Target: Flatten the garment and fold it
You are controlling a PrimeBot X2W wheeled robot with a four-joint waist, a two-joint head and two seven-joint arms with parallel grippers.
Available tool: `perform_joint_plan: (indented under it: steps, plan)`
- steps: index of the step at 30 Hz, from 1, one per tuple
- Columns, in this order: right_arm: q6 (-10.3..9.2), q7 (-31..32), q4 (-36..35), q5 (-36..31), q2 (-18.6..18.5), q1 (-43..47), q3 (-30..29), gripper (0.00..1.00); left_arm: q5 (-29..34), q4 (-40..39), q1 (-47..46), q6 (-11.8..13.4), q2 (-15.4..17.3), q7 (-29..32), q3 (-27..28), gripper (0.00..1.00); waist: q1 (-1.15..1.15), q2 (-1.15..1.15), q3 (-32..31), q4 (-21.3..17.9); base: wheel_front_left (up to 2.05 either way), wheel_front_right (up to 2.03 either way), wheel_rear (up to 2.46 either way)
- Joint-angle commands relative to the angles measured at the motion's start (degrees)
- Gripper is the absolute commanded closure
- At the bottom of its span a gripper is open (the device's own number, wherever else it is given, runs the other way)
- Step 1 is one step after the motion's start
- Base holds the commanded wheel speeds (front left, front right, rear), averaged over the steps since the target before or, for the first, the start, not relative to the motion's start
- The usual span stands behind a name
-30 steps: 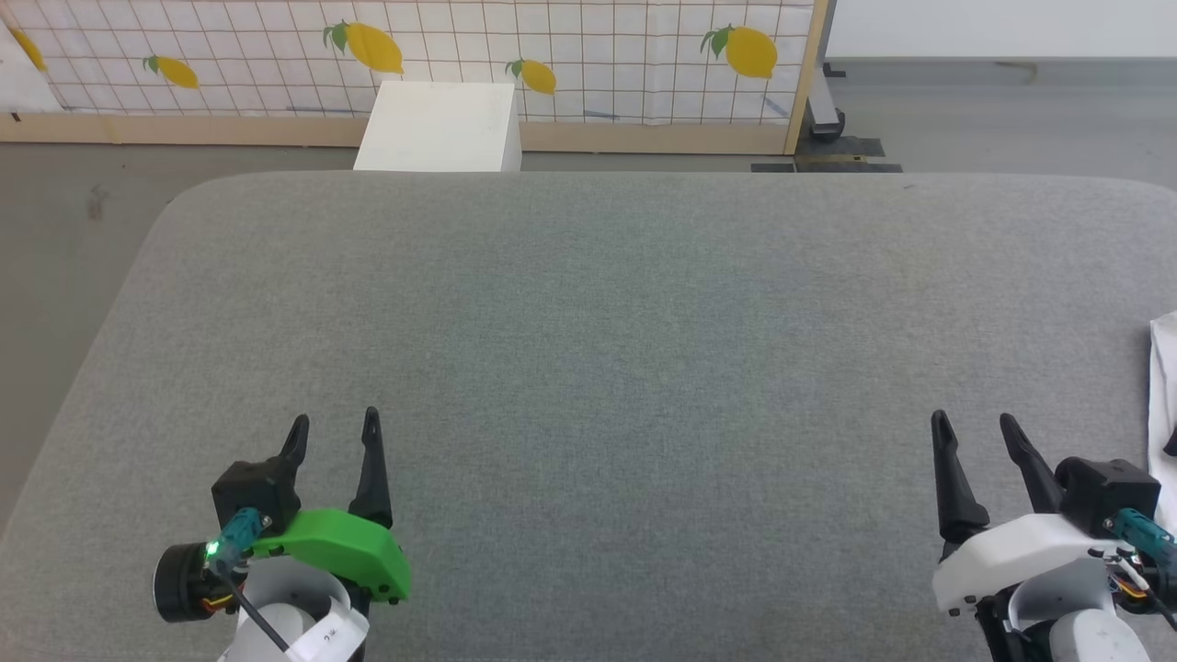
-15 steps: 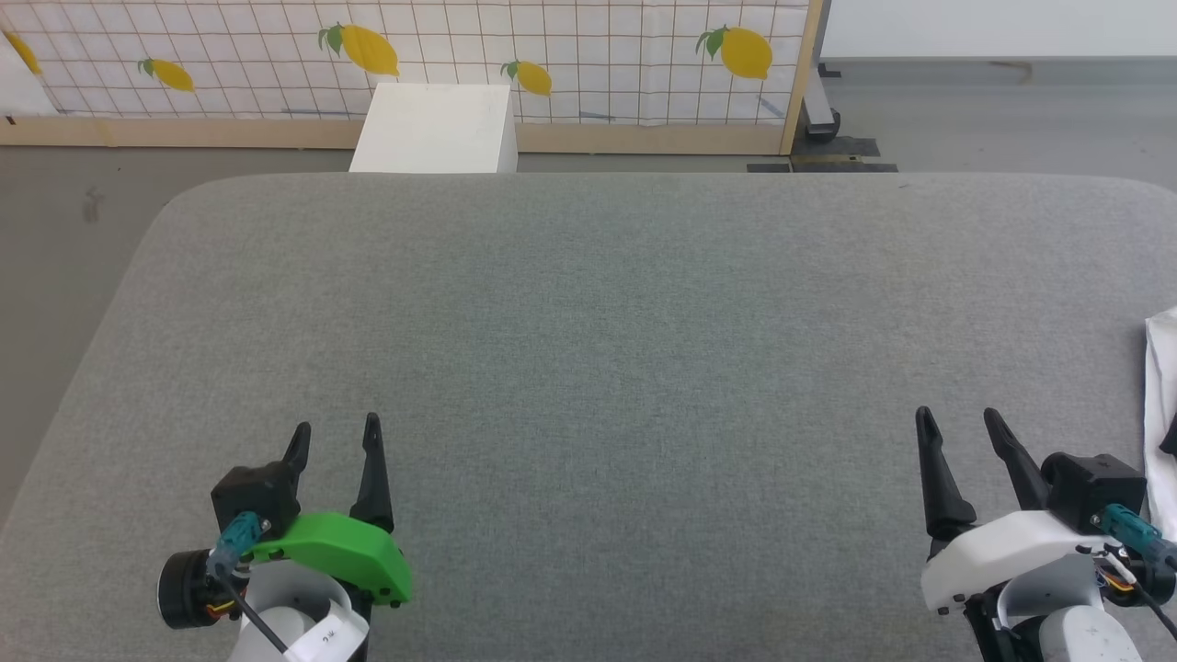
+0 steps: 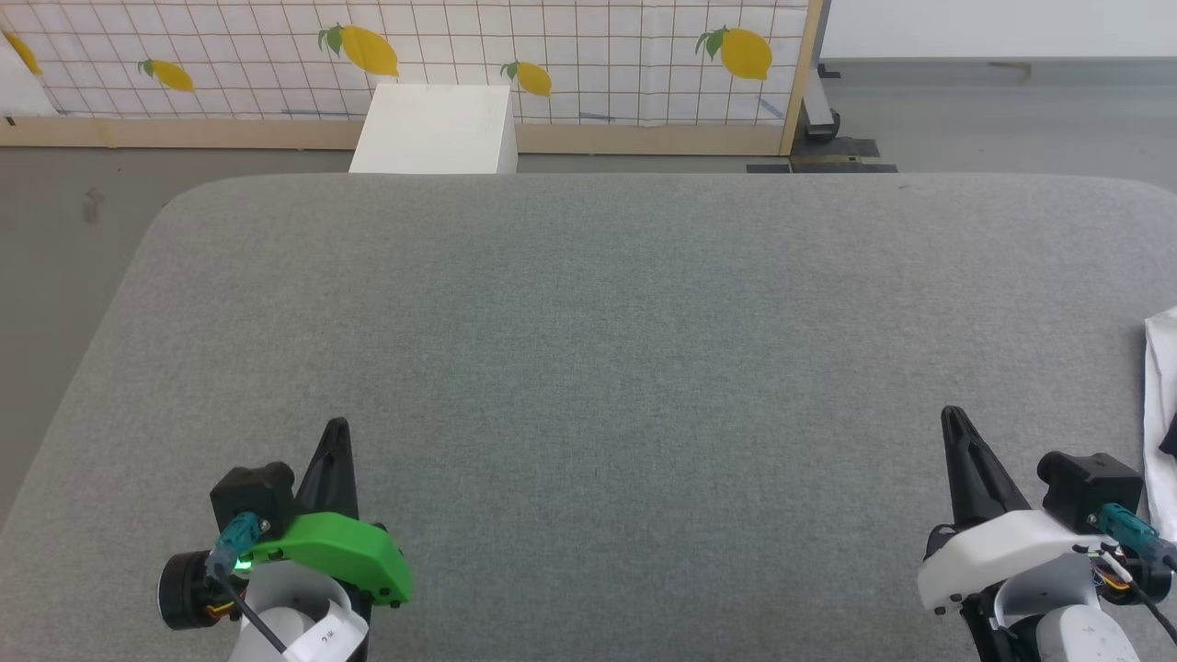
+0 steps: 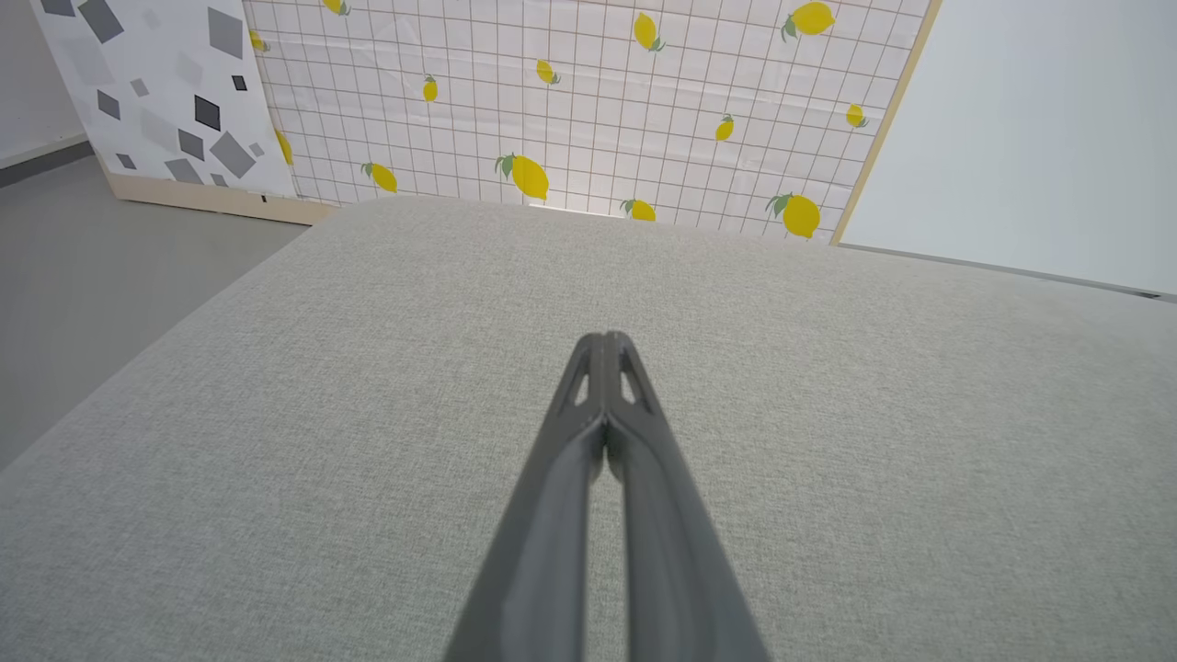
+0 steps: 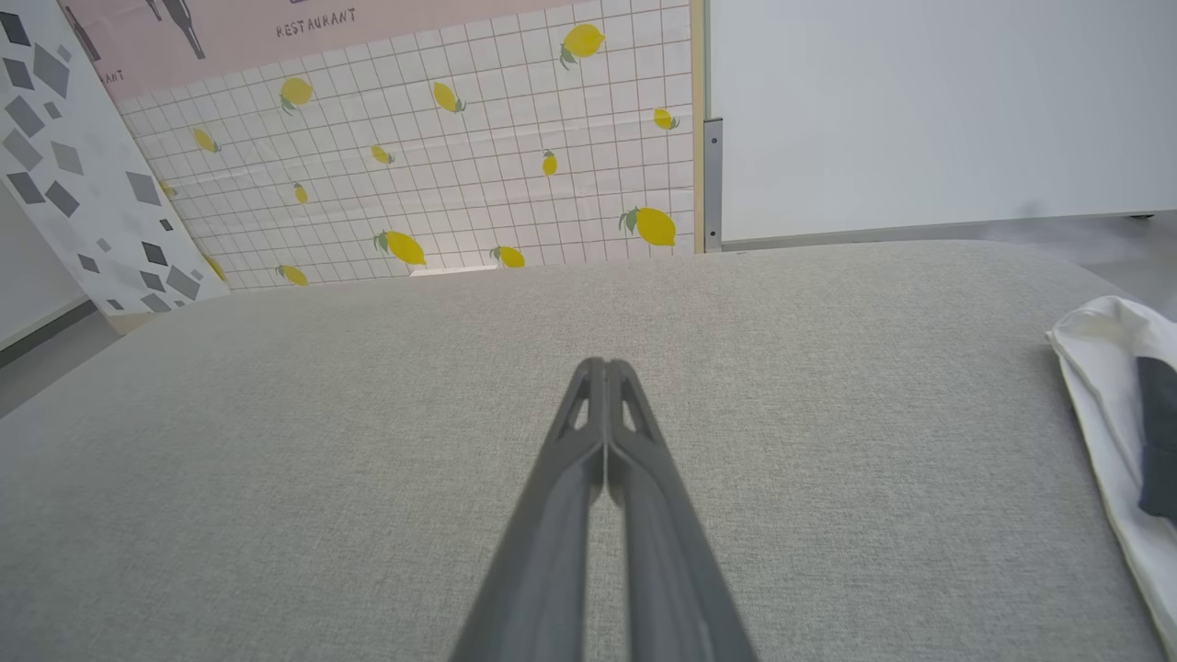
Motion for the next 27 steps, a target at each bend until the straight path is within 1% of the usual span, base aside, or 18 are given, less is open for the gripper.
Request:
perform_joint_plan:
  steps: [1,27]
  plan:
    - [0.00,0.1,-0.4,-0.3,0.0,0.1,0.1,1.00,0.4,-0.4,0.2,0.0,-0.1,0.2,0.1,1.00,0.00,0.00,0.0,0.0,0.00,0.00,0.00]
    - [-0.02,1.3,-2.9,-2.3,0.0,0.9,1.2,1.00,3.3,-3.8,1.7,-0.4,-0.7,2.2,0.7,1.00,0.00,0.00,0.1,0.1,0.00,0.00,0.00]
